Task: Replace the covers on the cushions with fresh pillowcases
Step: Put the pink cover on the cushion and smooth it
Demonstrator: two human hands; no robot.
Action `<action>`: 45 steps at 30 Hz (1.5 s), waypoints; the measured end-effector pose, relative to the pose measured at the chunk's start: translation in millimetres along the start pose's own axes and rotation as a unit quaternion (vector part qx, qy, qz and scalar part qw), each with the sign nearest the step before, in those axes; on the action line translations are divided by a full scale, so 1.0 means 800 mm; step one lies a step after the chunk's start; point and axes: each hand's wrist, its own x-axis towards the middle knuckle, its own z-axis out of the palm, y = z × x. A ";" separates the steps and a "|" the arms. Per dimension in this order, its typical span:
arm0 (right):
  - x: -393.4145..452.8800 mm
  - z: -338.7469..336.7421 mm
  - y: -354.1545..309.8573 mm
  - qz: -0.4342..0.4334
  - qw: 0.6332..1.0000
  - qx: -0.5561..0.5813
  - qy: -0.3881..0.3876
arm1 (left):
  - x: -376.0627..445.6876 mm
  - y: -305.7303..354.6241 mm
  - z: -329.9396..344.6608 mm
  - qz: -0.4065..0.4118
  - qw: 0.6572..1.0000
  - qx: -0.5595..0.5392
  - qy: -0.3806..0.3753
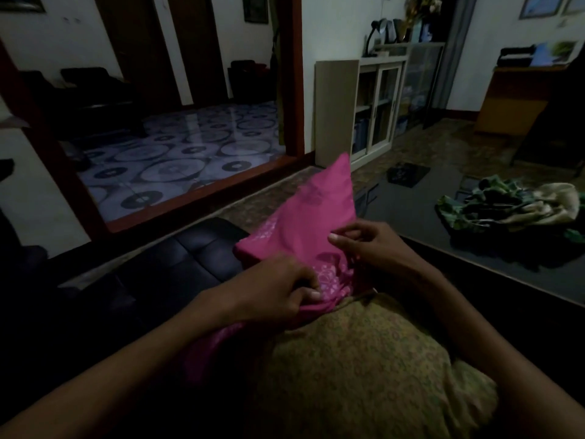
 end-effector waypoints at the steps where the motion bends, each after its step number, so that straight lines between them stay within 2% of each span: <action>1: 0.005 0.004 0.002 0.003 0.999 -0.024 0.022 | 0.000 0.003 0.002 0.000 1.000 -0.003 -0.009; 5: 0.016 0.027 0.007 -0.025 0.989 -0.127 0.072 | -0.001 -0.004 -0.004 -0.007 0.997 -0.025 -0.066; 7: 0.018 0.033 0.008 -0.049 0.979 -0.178 0.083 | 0.003 -0.013 -0.015 0.005 0.997 -0.037 -0.060; 9: 0.023 0.033 0.009 -0.062 0.972 -0.206 0.091 | 0.012 -0.033 -0.028 0.003 0.999 -0.033 0.016; 11: 0.030 0.028 0.013 -0.055 0.968 -0.225 0.099 | 0.017 -0.070 -0.034 -0.033 0.994 -0.009 0.102; 14: 0.036 0.026 0.017 0.044 0.974 -0.204 0.089 | 0.014 -0.123 -0.014 -0.077 0.992 0.015 0.103; 16: 0.037 0.031 0.025 0.082 0.975 -0.192 0.072 | 0.013 -0.136 0.021 -0.115 0.984 -0.013 0.137; 18: 0.038 0.036 0.038 0.066 0.976 -0.200 0.060 | 0.014 -0.139 0.052 -0.151 0.965 -0.048 0.208; 21: 0.045 0.033 0.052 0.023 0.982 -0.168 0.079 | 0.011 -0.123 0.055 -0.166 0.950 -0.070 0.255; 26: 0.061 0.036 0.053 -0.053 0.994 -0.075 0.067 | 0.007 -0.070 0.002 -0.117 0.976 -0.110 0.149; 29: 0.067 0.054 0.040 -0.118 0.993 -0.012 0.017 | -0.008 -0.051 -0.031 -0.106 0.982 -0.133 0.076; 32: 0.077 0.088 0.031 -0.154 0.987 -0.008 -0.039 | -0.020 -0.062 -0.058 -0.115 0.987 -0.106 -0.026; 33: 0.078 0.103 0.030 -0.159 0.985 -0.013 -0.058 | -0.025 -0.069 -0.065 -0.129 0.984 -0.119 -0.035; 35: 0.081 0.135 0.028 -0.170 0.981 -0.024 -0.094 | -0.034 -0.093 -0.077 -0.173 0.974 -0.142 0.033; 37: 0.085 0.164 0.028 -0.196 0.973 -0.051 -0.111 | -0.044 -0.122 -0.085 -0.230 0.958 -0.085 0.149; 38: 0.088 0.173 0.029 -0.207 0.970 -0.060 -0.115 | -0.048 -0.137 -0.084 -0.257 0.948 -0.037 0.183; 41: 0.091 0.175 0.028 -0.213 0.968 -0.075 -0.112 | -0.052 -0.166 -0.056 -0.294 0.936 0.003 0.192; 43: 0.085 0.167 0.031 -0.208 0.969 -0.077 -0.109 | -0.047 -0.176 -0.030 -0.298 0.924 -0.011 0.241; 45: 0.079 0.160 0.035 -0.203 0.971 -0.066 -0.107 | -0.042 -0.176 -0.020 -0.286 0.913 0.020 0.289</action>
